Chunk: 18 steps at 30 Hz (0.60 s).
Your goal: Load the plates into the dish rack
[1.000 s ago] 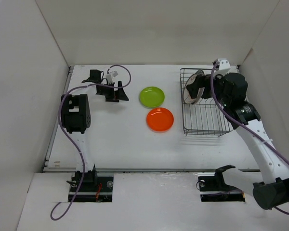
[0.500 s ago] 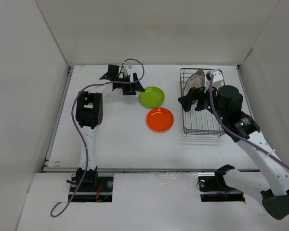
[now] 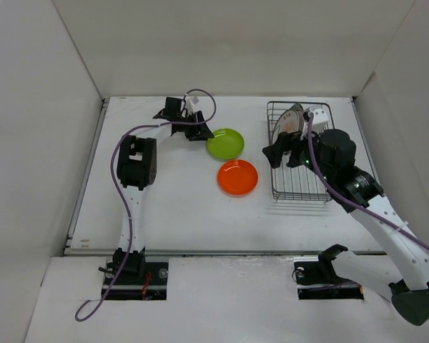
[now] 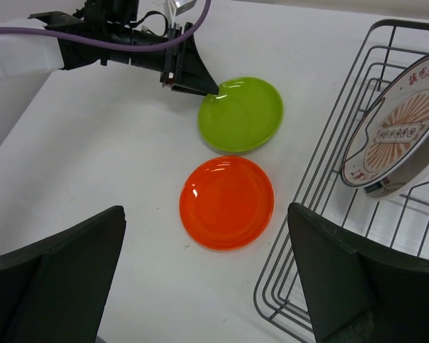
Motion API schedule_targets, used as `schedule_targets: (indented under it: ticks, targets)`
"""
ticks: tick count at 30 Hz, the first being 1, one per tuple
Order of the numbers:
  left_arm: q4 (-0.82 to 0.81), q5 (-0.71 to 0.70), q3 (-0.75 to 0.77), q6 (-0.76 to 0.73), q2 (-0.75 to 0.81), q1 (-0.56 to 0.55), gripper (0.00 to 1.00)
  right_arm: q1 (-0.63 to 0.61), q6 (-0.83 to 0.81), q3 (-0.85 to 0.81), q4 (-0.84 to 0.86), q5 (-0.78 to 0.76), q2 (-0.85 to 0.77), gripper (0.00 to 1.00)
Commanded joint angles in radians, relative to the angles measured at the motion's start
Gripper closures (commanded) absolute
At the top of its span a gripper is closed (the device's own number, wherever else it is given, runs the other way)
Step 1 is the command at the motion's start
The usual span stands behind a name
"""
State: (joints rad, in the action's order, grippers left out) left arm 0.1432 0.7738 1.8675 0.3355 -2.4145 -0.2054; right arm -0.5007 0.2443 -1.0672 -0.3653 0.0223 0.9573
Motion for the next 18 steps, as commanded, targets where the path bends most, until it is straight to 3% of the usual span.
schedule_targets:
  ticks: [1,6,7,8,14,18]
  targets:
    - [0.07,-0.073,0.016,-0.012,-0.066,-0.002,0.62,-0.019,0.015,-0.025,0.019,-0.022,-0.006,0.01]
    - [0.079,-0.073,0.041,0.01,-0.075,-0.002,0.66,-0.019,0.024,-0.005,0.009,-0.022,-0.006,0.01]
    - [0.079,-0.062,0.041,0.01,-0.075,-0.002,0.78,-0.019,0.024,-0.005,0.009,-0.031,-0.006,0.01]
    - [0.079,-0.062,0.053,0.019,-0.075,-0.002,0.82,-0.019,0.024,-0.005,0.009,-0.032,-0.006,0.01]
    - [0.07,-0.03,0.09,0.052,-0.097,-0.002,1.0,-0.019,0.035,0.015,0.009,-0.032,0.003,0.01]
    - [0.07,0.024,0.13,0.063,-0.109,-0.002,1.0,-0.019,0.035,0.024,0.009,-0.032,0.003,0.01]
